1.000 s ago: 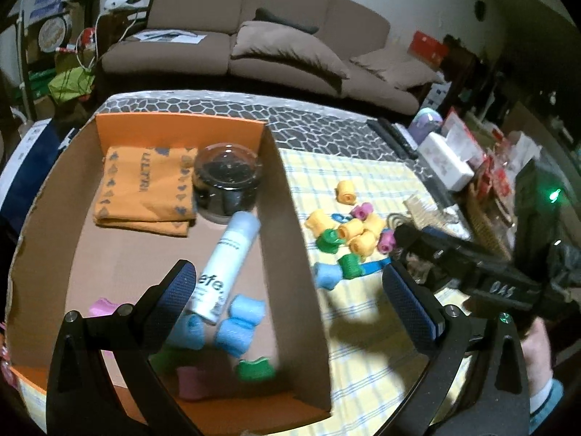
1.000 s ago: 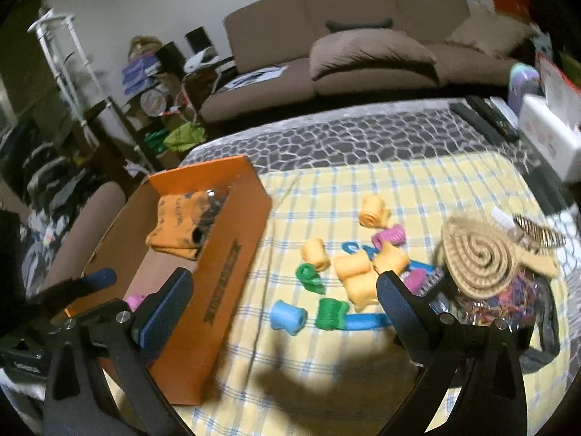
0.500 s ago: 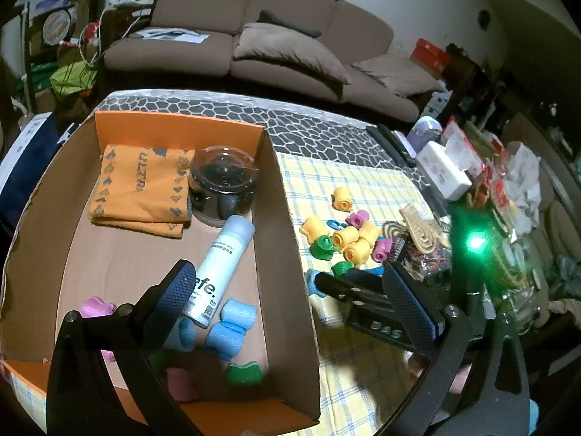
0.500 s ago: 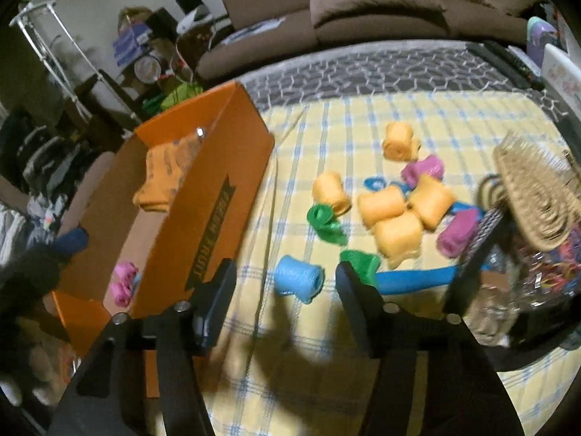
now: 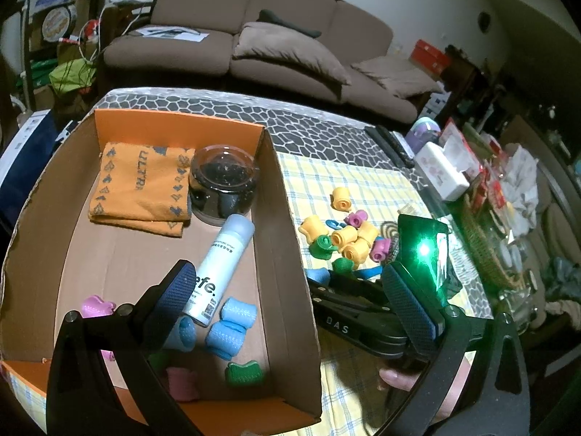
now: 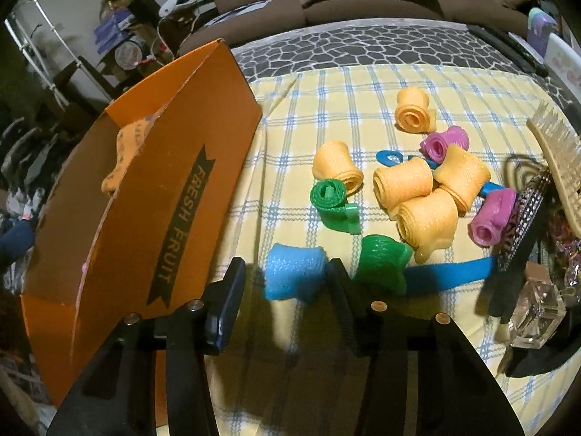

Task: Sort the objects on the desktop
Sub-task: 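Grasp the green mesh roller with the left gripper while the right grasps a blue roller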

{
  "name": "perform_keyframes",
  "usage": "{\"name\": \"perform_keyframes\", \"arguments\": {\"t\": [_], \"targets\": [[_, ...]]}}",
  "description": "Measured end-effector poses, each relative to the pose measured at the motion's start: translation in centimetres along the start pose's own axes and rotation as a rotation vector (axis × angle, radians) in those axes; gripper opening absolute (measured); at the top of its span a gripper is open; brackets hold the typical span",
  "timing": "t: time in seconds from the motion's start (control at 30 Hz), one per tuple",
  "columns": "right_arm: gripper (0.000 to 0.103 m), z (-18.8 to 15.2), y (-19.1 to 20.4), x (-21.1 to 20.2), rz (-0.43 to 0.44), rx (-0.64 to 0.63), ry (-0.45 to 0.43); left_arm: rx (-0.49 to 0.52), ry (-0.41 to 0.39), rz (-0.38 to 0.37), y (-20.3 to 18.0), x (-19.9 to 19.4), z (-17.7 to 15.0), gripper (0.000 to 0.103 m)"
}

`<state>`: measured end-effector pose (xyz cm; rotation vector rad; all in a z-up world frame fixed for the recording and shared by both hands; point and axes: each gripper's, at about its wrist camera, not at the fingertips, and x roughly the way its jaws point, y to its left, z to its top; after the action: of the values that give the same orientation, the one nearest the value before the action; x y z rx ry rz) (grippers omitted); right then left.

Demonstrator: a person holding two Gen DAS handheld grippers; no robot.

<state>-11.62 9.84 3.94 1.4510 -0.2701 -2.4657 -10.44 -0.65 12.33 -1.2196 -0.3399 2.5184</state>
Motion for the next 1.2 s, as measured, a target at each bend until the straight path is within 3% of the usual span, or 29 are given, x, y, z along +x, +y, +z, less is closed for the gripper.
{"name": "perform_keyframes", "arguments": {"t": [0.03, 0.07, 0.23, 0.4, 0.7, 0.9, 0.97, 1.03, 1.2], "targets": [[0.044, 0.0, 0.0, 0.0, -0.006, -0.003, -0.003, 0.002, 0.000, 0.000, -0.1, 0.0, 0.0, 0.103], [0.033, 0.0, 0.1, -0.1, -0.012, -0.007, -0.004, 0.004, 0.001, -0.001, -0.2, 0.1, 0.0, 0.103], [0.033, 0.3, -0.2, -1.3, 0.026, 0.000, -0.019, 0.011, 0.001, -0.015, -0.8, 0.4, -0.1, 0.103], [0.033, 1.4, -1.5, -5.2, 0.091, 0.055, -0.104, 0.042, -0.013, -0.035, -2.5, 0.5, -0.2, 0.103], [0.033, 2.5, -7.2, -11.2, 0.068, 0.159, -0.224, 0.157, 0.002, -0.028, -7.6, 3.1, -1.2, 0.102], [0.033, 2.1, -10.4, -13.4, 0.077, 0.218, -0.257, 0.261, 0.011, 0.060, -11.0, 6.3, -2.3, 0.088], [0.033, 1.8, -10.8, -13.9, 0.084, 0.221, -0.264, 0.277, 0.015, 0.103, -11.5, 7.6, -2.7, 0.075], [0.033, 1.8, -11.2, -14.3, 0.093, 0.224, -0.270, 0.289, 0.026, 0.136, -11.5, 8.8, -3.0, 0.067], [0.033, 1.8, -12.0, -14.9, 0.119, 0.237, -0.279, 0.322, 0.065, 0.173, -11.8, 11.3, -4.1, 0.060]]}}
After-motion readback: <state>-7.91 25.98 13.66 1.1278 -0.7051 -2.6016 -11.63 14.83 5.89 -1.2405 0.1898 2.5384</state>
